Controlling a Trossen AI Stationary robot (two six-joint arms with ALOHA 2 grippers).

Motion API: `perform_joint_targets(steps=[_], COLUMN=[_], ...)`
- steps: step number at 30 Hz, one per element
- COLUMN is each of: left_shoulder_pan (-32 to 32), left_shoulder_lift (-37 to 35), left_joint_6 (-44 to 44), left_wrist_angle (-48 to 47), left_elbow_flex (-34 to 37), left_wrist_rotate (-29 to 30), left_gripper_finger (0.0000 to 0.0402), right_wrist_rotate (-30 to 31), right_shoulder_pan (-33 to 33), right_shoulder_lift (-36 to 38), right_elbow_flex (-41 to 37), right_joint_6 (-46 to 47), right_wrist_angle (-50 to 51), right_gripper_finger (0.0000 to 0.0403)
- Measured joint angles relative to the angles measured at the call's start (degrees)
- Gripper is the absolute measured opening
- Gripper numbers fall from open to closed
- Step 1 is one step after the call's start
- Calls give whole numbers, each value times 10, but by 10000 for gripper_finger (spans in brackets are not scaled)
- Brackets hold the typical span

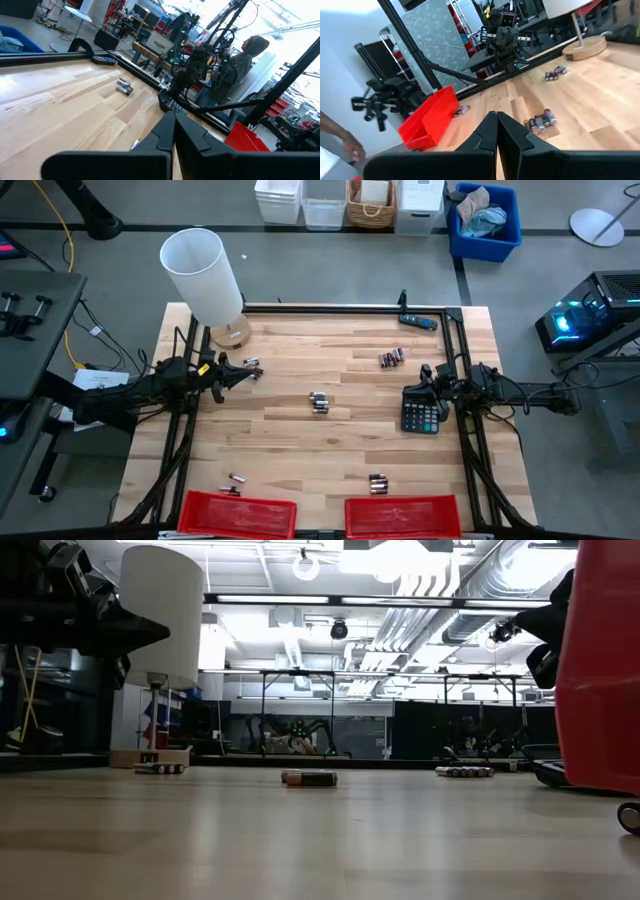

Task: Sort batteries
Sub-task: Put the black-brown battery into the right red bin

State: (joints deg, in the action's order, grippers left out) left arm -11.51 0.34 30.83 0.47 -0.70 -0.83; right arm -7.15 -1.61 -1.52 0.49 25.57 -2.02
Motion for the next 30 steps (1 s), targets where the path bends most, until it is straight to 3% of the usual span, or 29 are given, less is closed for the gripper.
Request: perform_joint_targets(steps=[3, 5, 9, 11, 14, 17, 24, 26, 30], left_shoulder_pan=[0, 0, 0, 0, 0, 0, 0, 0, 0], left_shoulder_lift=[0, 0, 0, 0, 0, 0, 0, 0, 0], left_joint_6=[0, 0, 0, 0, 0, 0, 0, 0, 0], left_wrist_angle=[0, 0, 0, 0, 0, 0, 0, 0, 0], left_elbow_flex=[0, 0, 0, 0, 0, 0, 0, 0, 0], left_wrist_rotate=[0, 0, 0, 0, 0, 0, 0, 0, 0], left_gripper_finger=[0, 0, 0, 0, 0, 0, 0, 0, 0], right_wrist_rotate=[36, 109, 436, 522, 493, 410, 313, 275, 185], right_shoulder_pan=[0, 0, -1, -7, -34, -76, -205, -242, -313], right_shoulder_lift=[0, -1, -2, -12, -56, -117, -295, -349, -461], right_elbow_flex=[0, 0, 0, 0, 8, 54, 265, 308, 349], right_joint_6=[-4, 81, 254, 266, 224, 220, 256, 215, 125], right_wrist_angle=[-13, -80, -228, -294, -345, -311, 264, 339, 352], right_gripper_finger=[0, 0, 0, 0, 0, 0, 2, 11, 50])
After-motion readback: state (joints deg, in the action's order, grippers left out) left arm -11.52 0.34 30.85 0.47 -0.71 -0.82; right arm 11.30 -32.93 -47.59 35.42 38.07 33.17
